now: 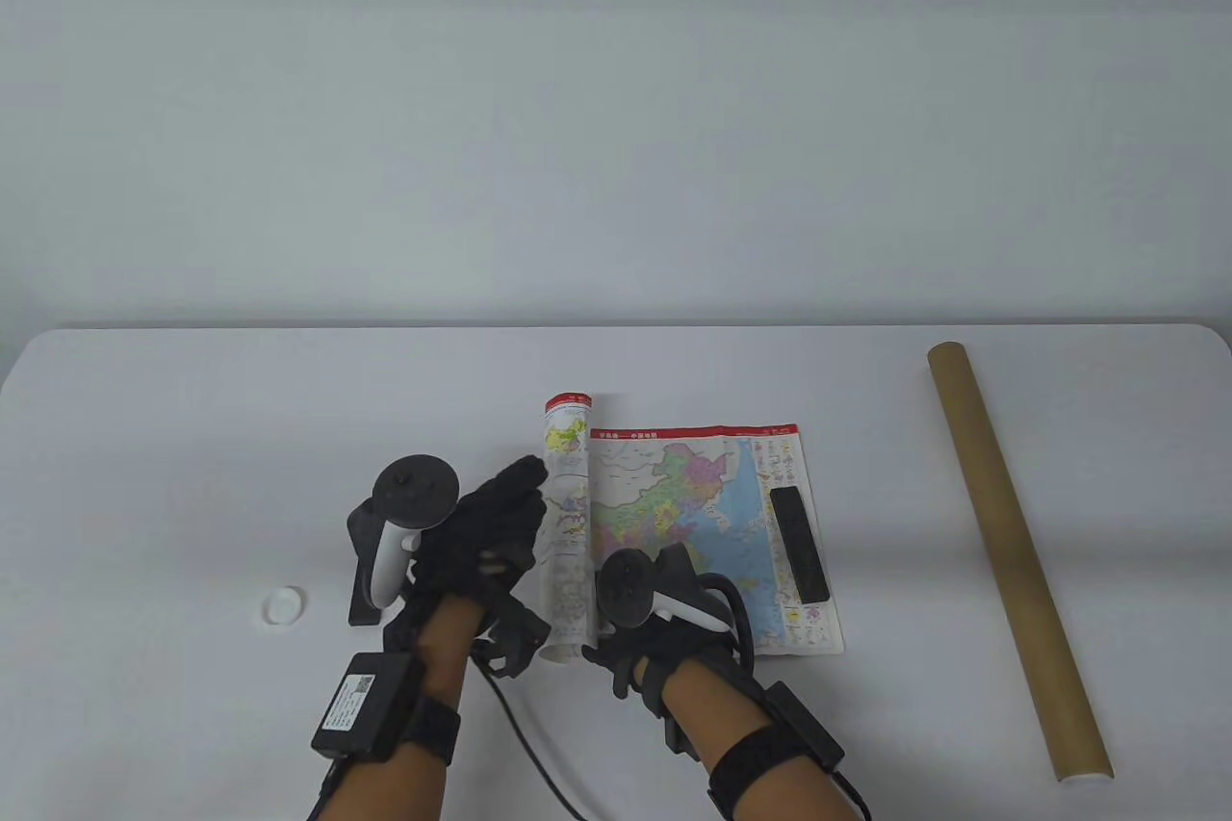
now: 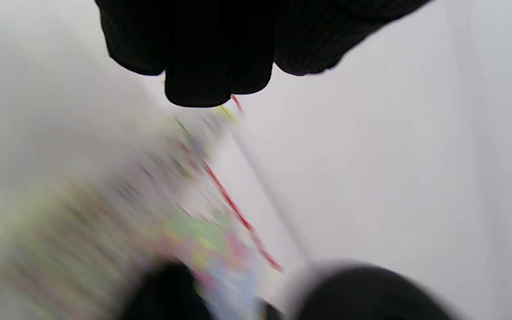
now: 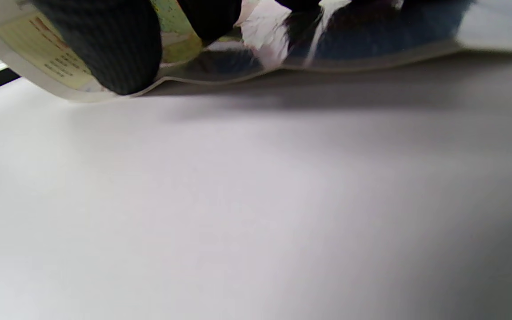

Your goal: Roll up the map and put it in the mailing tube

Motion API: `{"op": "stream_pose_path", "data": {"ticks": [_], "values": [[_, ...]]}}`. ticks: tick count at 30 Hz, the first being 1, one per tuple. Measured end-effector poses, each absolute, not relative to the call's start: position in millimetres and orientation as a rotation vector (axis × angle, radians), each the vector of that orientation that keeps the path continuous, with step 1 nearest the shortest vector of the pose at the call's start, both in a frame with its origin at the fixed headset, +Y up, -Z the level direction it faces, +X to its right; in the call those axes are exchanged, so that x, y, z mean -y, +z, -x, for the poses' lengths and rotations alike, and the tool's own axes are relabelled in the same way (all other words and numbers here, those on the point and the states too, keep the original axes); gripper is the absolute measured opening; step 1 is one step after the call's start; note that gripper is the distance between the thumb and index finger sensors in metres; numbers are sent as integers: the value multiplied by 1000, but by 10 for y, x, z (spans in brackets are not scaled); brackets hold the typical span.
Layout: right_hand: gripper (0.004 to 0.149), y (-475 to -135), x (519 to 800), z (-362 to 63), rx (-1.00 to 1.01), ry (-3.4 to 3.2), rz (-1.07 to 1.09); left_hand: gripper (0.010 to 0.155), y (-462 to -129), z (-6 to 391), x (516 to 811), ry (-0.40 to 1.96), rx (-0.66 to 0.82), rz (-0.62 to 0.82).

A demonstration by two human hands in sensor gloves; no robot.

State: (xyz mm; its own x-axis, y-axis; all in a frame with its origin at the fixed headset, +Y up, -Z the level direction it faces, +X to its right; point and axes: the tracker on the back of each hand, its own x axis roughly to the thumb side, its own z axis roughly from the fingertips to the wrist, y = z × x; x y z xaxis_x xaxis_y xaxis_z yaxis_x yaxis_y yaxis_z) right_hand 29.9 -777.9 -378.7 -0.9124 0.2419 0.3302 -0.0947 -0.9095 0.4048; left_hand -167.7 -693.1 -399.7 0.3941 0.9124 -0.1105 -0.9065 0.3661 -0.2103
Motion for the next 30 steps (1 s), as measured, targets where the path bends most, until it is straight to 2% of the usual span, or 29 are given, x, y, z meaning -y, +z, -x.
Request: {"op": "stream_pose_path", "data": {"ticks": [3,8,12,17,22,27,30], "values": [[72,-3788,7780,-303,-576,2851,-565,52,-4029,1493,7113,1399,46,386],[72,-3792,7784,-330,-557,2852,-572,56,-4095,1324,7399,1442,100,508],[74,-3816,7774,-365,-578,2810,-555,58,-4107,1317,7493,1276,103,526],[74,-3828,7766,-368,-595,2795,-547,59,-4101,1312,7479,875,126,503],[75,-3839,7768,-395,-632,2761,-544,59,-4079,1242,7575,591,134,522],[72,-3871,7752,-465,-614,2724,-526,58,-4050,1147,7679,455,153,559],[68,-3884,7744,-516,-592,2699,-511,63,-4043,1112,7699,431,162,585]]}}
